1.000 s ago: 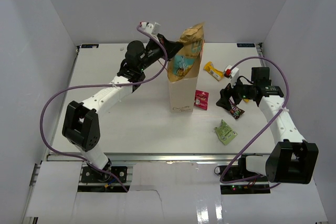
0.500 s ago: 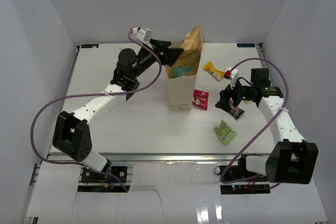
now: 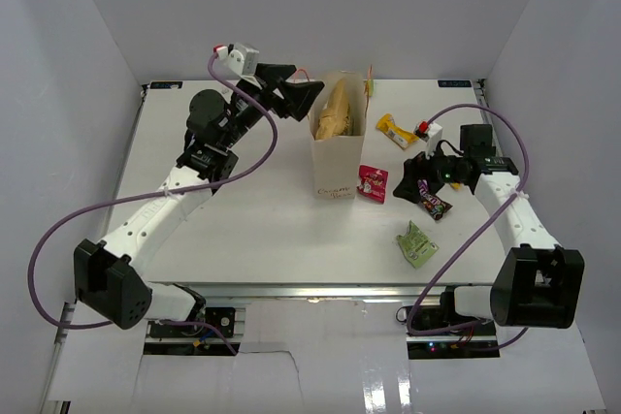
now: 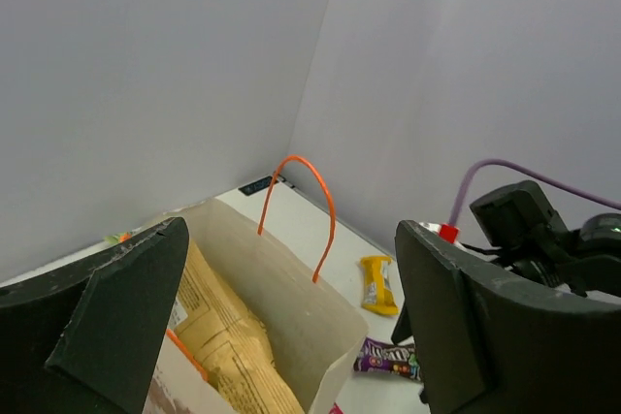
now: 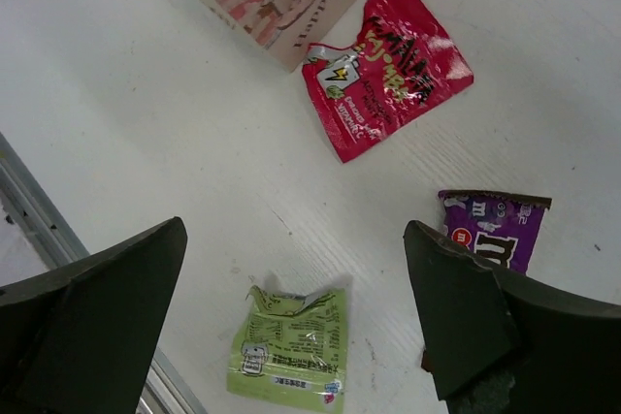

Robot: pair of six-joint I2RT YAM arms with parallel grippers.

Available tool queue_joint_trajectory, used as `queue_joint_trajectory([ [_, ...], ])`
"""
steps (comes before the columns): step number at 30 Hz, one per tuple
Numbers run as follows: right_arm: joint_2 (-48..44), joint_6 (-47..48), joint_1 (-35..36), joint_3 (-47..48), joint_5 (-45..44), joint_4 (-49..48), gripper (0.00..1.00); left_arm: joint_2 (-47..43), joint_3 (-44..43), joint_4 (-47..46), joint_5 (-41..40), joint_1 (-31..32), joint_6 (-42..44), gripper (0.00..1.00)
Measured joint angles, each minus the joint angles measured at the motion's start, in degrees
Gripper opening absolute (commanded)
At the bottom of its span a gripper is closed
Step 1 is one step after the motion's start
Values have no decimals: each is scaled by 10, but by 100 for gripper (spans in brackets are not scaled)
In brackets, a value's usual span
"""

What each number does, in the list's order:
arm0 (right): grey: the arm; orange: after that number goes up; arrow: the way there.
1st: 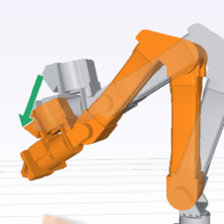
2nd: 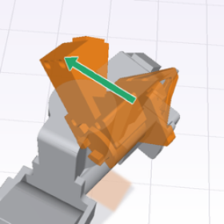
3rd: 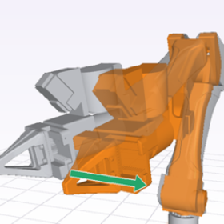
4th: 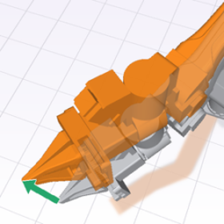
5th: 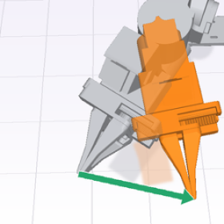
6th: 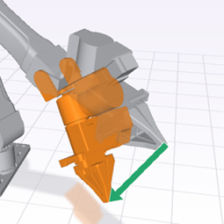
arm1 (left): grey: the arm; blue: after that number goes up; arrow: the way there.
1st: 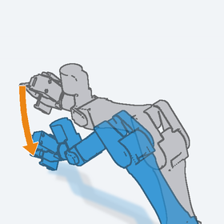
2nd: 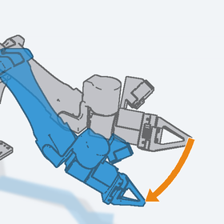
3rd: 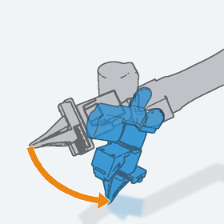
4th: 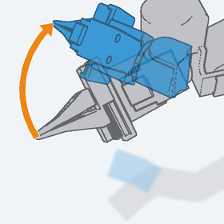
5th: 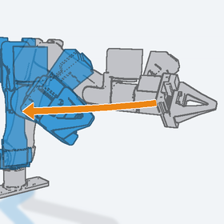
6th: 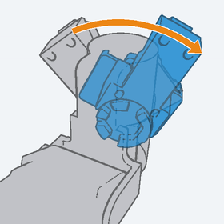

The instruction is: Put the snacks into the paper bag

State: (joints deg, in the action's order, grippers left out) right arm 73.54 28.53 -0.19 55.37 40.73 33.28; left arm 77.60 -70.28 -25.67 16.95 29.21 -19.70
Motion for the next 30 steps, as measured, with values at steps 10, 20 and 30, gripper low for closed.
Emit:
queue_joint_trajectory([
  [10, 121, -198, 85, 12, -126, -70, 93, -198, 93, 229, -125, 0, 11, 98],
  [20, 227, -128, 133, 42, -162, -120, 94, -393, 363, 384, -211, -1, -157, 98],
  [30, 299, -290, 182, 100, -250, -153, 88, -434, 403, 399, -240, -1, -219, 98],
])
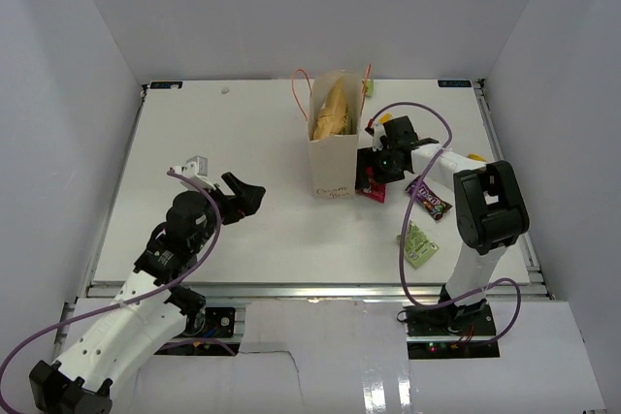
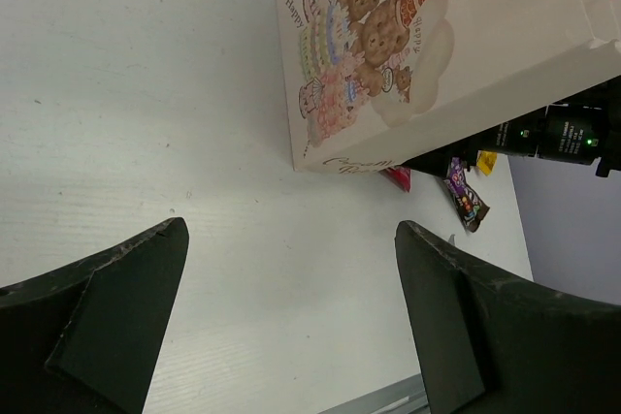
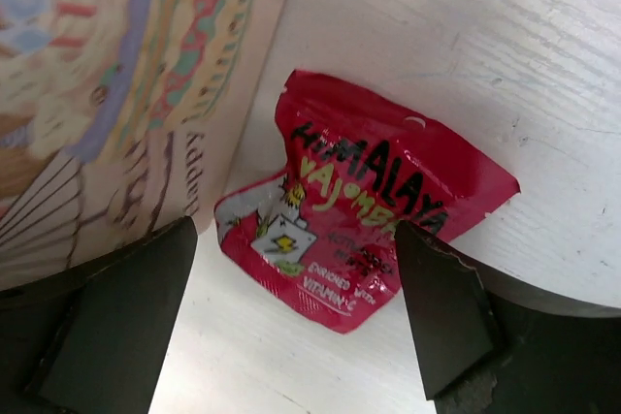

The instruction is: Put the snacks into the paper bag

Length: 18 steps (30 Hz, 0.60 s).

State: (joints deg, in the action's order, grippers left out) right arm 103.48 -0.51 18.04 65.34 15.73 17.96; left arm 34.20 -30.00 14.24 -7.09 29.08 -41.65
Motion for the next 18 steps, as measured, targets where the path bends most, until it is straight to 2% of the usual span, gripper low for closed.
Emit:
queue_joint_trajectory([
  [4, 18, -41, 31, 11, -85, -6, 83, 6, 0, 1, -2, 0, -11, 98],
  [9, 24, -66, 57, 12, -176, -24, 65, 5, 0, 3, -11, 0, -25, 98],
  [10, 24, -68, 58, 12, -186, -28, 54, 5, 0, 4, -12, 0, -27, 98],
  [12, 24, -69, 57, 8, -204, -38, 41, 4, 0, 4, -15, 0, -30, 98],
  [13, 23, -69, 57, 4, -211, -45, 27, 3, 0, 4, -15, 0, -31, 98],
  [15, 14, -66, 56, -8, -225, -59, 17, 2, 0, 4, -16, 0, -34, 98],
  [16, 7, -64, 56, -15, -229, -63, 8, 1, 0, 4, -16, 0, -35, 98],
  [18, -11, -60, 54, -33, -231, -65, 8, 1, 0, 4, -17, 0, -35, 98],
])
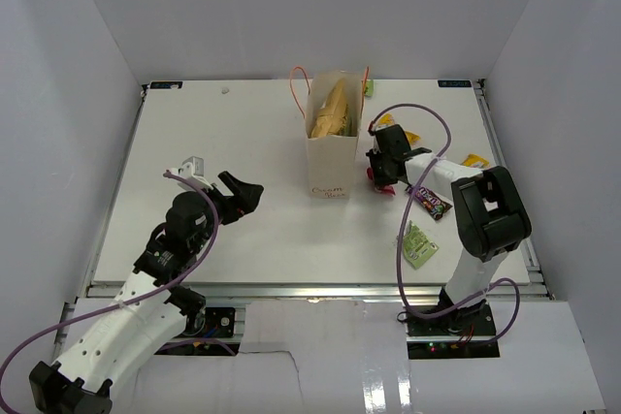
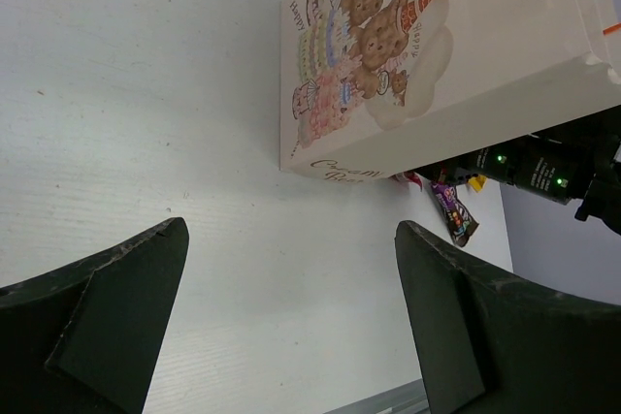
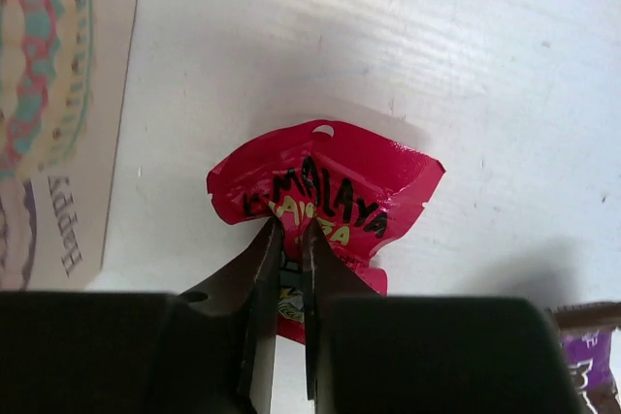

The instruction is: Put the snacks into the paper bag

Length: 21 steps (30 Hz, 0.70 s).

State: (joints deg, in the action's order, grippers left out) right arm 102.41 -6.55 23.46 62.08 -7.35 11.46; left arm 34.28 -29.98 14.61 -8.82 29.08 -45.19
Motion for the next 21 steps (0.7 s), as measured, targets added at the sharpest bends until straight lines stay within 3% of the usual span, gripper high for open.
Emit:
queue_joint_trajectory([
  [4, -50, 14, -16, -43, 34, 10, 8, 2, 2, -1, 0, 0, -1, 98],
  [10, -189, 68, -120, -54, 216, 12, 8, 7, 5, -11, 8, 0, 2, 98],
  [15, -265, 121, -205, 42, 339, -10, 8, 4, 15, -44, 20, 0, 12, 98],
  [21, -288, 178, -158, 169, 453, -76, 8, 17, 17, -74, 35, 0, 23, 98],
])
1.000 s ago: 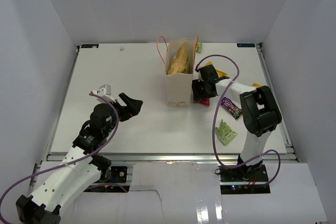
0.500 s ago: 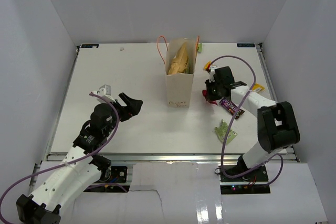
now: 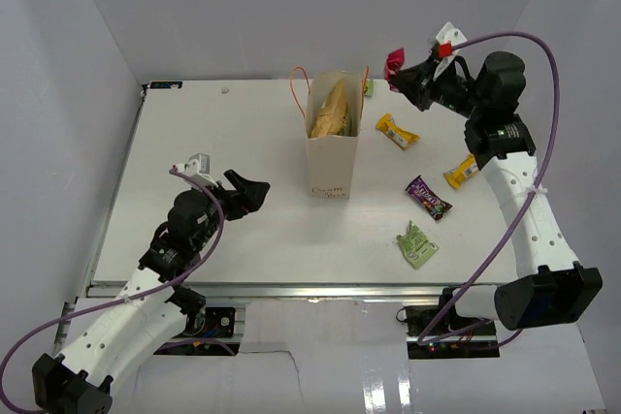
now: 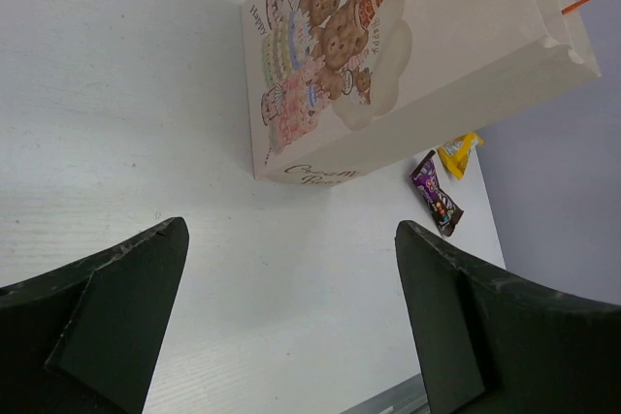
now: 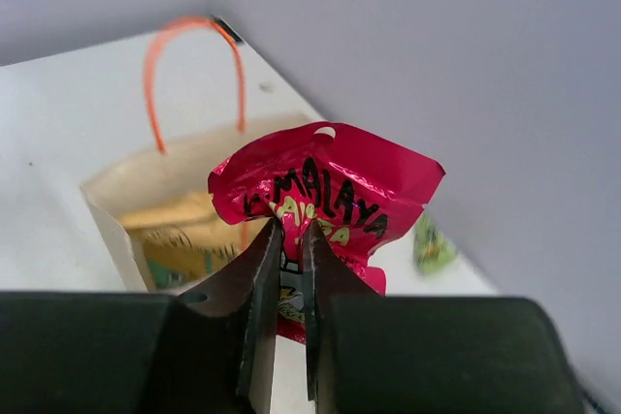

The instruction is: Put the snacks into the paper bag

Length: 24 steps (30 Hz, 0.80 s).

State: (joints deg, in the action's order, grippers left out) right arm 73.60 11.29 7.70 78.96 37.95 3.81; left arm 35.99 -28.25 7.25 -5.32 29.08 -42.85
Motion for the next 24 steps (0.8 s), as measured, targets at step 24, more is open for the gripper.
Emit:
queue_joint_trajectory([
  [24, 236, 101, 201, 139, -60, 35, 20, -10, 1, -4, 18, 0, 0, 98],
])
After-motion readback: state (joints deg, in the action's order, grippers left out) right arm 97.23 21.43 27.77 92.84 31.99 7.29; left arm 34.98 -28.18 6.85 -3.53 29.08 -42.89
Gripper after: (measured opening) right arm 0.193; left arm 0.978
